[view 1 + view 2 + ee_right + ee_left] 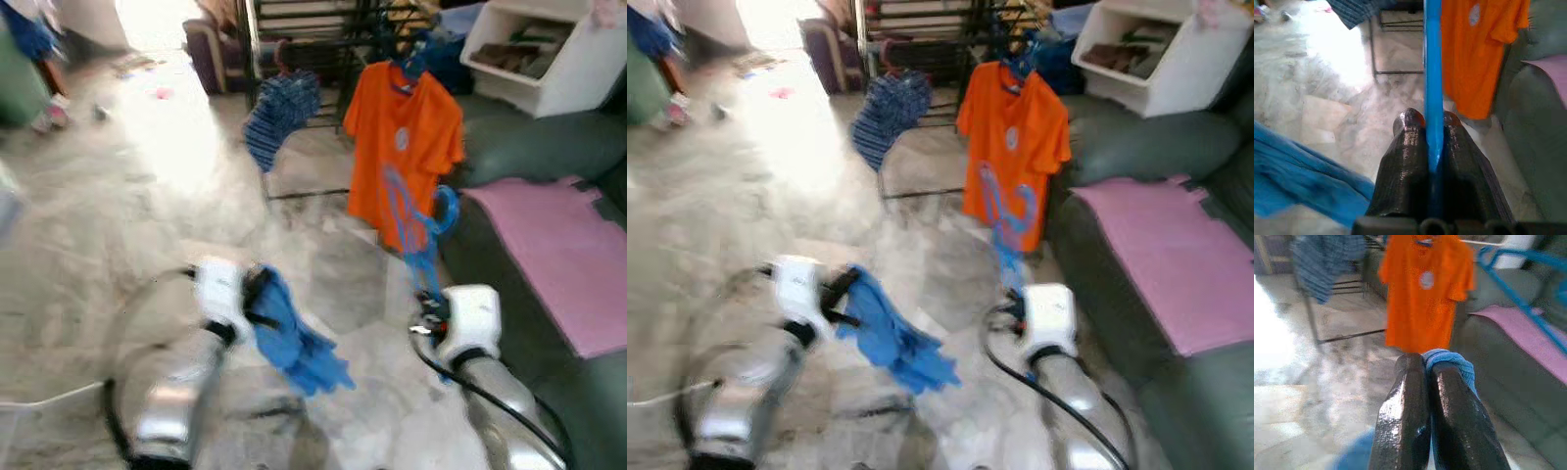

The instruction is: Hang hanger

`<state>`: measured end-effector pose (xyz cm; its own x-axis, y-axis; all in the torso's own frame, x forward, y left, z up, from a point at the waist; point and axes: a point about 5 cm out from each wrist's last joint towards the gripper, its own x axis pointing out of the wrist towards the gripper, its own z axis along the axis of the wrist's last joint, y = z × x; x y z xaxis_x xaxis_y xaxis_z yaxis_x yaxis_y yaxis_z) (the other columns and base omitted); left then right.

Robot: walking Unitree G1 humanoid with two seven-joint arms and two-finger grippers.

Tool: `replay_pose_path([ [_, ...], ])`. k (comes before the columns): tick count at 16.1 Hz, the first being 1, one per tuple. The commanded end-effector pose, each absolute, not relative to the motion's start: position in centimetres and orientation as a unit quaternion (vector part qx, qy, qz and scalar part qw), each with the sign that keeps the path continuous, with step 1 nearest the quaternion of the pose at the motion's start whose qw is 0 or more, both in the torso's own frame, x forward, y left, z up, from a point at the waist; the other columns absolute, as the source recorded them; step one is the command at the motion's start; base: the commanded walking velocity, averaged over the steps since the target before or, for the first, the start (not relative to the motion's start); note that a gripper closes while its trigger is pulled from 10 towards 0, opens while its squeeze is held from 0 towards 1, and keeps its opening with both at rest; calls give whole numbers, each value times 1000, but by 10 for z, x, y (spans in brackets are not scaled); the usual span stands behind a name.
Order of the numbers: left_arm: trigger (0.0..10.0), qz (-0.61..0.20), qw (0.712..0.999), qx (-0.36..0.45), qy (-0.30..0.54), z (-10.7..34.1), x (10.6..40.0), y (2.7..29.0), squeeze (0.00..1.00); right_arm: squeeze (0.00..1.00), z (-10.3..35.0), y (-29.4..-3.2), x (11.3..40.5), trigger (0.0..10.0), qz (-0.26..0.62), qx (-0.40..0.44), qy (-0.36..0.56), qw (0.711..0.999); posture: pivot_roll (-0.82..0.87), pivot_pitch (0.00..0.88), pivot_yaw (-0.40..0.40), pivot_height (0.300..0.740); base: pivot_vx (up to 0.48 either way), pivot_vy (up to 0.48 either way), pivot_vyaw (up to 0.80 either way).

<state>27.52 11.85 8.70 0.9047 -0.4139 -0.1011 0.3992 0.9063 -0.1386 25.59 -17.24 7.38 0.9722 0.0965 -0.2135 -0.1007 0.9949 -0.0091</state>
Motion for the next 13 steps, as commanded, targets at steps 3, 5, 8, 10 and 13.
replay_pose_path([
  [3, 10000, -205, 976, -43, 53, 94, 279, 125, 0, 0, 79, -168, 259, 10000, 53, -7, 93, 994, -55, 66, -4, 740, 0, 320, 0],
  [5, 10000, -210, 975, -44, 50, 95, 279, 123, 0, 0, 78, -168, 259, 10000, 53, -8, 93, 994, -56, 64, -3, 740, 0, 0, 0],
  [8, 10000, -241, 970, -25, 31, 101, 281, 120, 0, 0, 78, -168, 259, 10000, 54, -11, 96, 994, -55, 61, -1, 740, 0, 0, 0],
  [10, 10000, -270, 963, 5, 13, 108, 283, 117, 0, 0, 77, -168, 259, 10000, 55, -14, 98, 994, -50, 59, -3, 740, 0, 0, 0],
  [13, 10000, -363, 922, 133, -33, 129, 294, 110, 0, 0, 76, -172, 262, 10000, 67, -28, 106, 992, -44, 57, -4, 740, 0, 0, 0],
])
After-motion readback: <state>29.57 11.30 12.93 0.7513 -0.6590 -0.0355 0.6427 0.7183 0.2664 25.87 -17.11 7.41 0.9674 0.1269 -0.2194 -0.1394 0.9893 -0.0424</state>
